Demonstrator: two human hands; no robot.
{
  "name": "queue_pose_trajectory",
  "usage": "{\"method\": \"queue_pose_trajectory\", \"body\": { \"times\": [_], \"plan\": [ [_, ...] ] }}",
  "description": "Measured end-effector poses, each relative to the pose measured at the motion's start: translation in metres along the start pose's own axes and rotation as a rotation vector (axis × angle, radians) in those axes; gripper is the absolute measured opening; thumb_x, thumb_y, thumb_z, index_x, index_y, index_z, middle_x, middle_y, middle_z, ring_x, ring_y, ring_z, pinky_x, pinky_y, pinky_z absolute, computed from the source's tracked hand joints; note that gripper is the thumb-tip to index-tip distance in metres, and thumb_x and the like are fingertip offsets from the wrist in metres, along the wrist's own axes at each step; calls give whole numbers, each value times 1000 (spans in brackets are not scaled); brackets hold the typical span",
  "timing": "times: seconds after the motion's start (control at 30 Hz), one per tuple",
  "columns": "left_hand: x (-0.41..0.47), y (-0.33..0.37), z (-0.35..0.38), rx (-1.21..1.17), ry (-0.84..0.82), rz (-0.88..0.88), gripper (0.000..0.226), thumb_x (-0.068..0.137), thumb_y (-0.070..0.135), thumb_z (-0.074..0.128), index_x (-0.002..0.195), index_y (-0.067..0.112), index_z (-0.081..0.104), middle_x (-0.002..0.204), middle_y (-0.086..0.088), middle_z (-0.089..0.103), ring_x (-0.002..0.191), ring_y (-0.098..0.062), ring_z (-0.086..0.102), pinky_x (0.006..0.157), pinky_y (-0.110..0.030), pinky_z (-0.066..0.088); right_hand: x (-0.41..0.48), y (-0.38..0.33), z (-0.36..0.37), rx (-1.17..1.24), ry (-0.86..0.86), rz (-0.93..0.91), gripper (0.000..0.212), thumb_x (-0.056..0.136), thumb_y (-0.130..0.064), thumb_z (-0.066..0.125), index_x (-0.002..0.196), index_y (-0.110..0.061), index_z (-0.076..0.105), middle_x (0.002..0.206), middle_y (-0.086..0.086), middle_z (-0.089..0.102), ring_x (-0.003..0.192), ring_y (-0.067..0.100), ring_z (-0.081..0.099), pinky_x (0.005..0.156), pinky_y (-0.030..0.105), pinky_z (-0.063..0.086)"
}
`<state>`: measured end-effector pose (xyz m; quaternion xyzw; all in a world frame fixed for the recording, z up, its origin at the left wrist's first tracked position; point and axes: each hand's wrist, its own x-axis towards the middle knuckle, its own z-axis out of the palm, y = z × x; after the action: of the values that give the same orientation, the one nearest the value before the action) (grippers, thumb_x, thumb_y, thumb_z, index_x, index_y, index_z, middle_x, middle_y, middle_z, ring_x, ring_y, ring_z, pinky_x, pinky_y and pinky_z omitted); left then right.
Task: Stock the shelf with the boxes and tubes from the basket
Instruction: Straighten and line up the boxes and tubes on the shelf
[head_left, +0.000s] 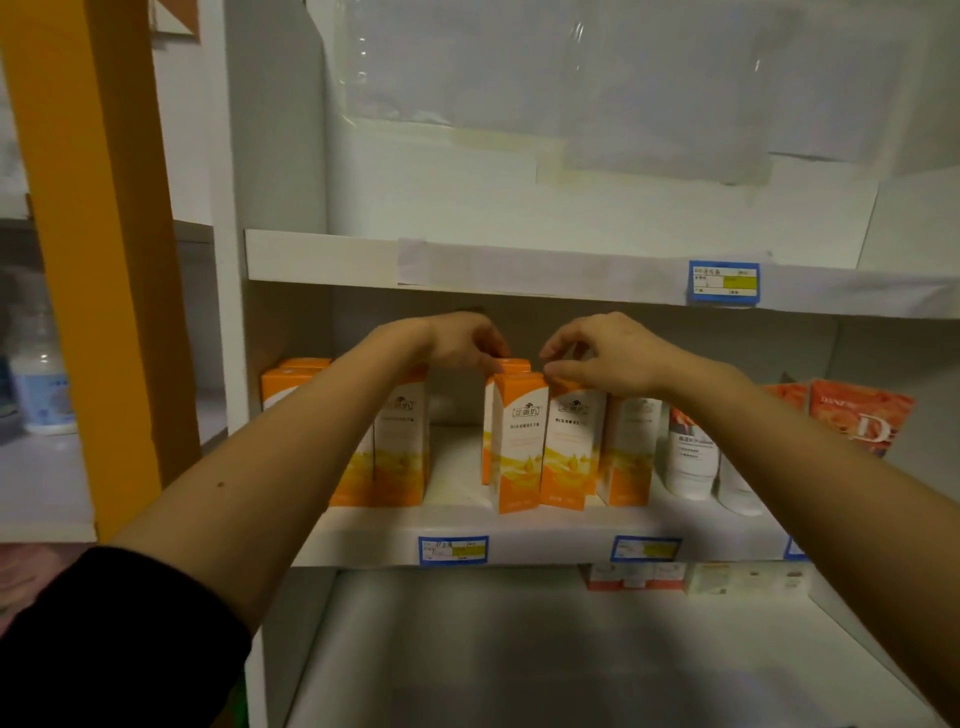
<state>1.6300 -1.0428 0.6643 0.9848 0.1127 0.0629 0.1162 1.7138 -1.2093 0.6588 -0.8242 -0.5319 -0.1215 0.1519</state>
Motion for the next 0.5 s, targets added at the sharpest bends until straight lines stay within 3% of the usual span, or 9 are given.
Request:
{"method": "queue_pose_trajectory", "body": {
  "times": [0.13, 0.3, 0.5],
  "plan": [
    [-10, -15, -10, -14, 38, -83, 42, 91, 33, 52, 131, 21, 49, 134, -3, 53, 121, -21, 49, 100, -34, 37, 4, -4, 6, -85, -23, -3, 44, 83, -45, 59, 121, -22, 59, 125, -1, 60, 109, 17, 56, 96, 38, 46],
    [-20, -31, -17, -54, 61, -164, 41, 89, 36, 55, 128, 25, 52, 129, -3, 57, 112, -22, 55, 100, -39, 45, 8, -9, 12, -156, -57, -23, 46, 84, -46, 57, 123, -24, 56, 127, -3, 58, 117, 17, 49, 100, 39, 37],
    [-28, -35, -17, -68, 19, -176, 37, 92, 27, 52, 128, 20, 53, 126, -4, 59, 99, -16, 56, 88, -31, 45, 13, -10, 16, -181, -62, -32, 43, 86, -42, 56, 125, -25, 54, 128, -3, 57, 117, 18, 49, 100, 39, 35]
  ]
}}
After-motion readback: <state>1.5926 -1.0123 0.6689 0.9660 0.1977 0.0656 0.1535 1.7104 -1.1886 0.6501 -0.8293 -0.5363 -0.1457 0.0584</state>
